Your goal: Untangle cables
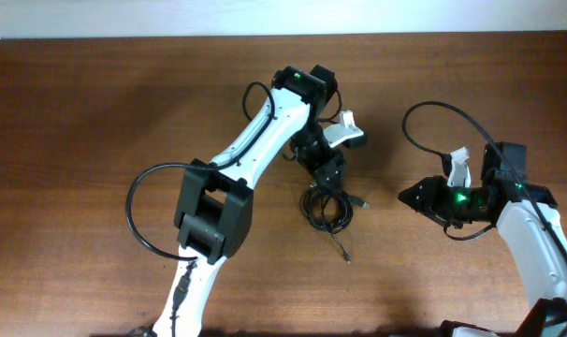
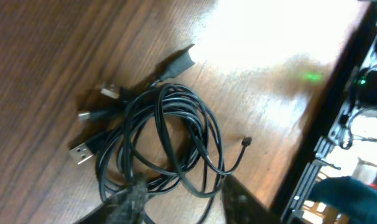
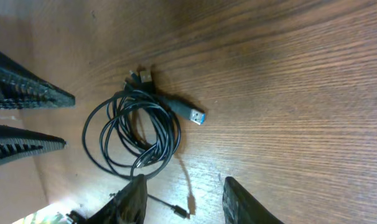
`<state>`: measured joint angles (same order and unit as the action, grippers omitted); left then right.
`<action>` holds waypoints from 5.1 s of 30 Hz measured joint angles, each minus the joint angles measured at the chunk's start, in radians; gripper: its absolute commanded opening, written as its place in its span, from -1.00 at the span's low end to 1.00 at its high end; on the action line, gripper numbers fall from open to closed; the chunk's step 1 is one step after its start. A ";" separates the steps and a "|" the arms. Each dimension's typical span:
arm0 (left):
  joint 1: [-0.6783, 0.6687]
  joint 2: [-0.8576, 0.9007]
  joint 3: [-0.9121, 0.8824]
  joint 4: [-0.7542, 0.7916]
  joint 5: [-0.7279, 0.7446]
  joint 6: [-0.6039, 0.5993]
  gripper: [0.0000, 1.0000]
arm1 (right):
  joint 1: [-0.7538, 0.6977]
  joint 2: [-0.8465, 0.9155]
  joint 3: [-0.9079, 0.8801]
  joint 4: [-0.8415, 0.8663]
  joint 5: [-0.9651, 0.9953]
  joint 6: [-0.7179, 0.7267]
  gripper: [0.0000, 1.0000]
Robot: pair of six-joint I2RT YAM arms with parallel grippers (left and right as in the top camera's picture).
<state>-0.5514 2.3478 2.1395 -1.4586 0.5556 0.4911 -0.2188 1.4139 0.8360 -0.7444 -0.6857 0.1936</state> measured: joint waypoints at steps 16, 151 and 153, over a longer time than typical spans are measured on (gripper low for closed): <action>-0.121 0.000 -0.166 0.198 -0.288 -0.303 -1.00 | -0.002 0.000 -0.002 -0.027 -0.023 -0.018 -0.15; 0.095 -0.435 -0.163 0.215 -0.245 -0.490 -0.62 | 0.076 -0.113 0.719 -0.397 0.023 -0.054 -0.92; 0.096 -0.463 -0.159 0.214 -0.241 -0.493 -0.43 | 0.076 -0.113 0.738 -0.358 -0.166 -0.077 -0.92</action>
<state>-0.4557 1.8847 1.9804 -1.2442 0.3145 -0.0021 -0.1432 1.3006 1.5738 -1.1023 -0.8513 0.1165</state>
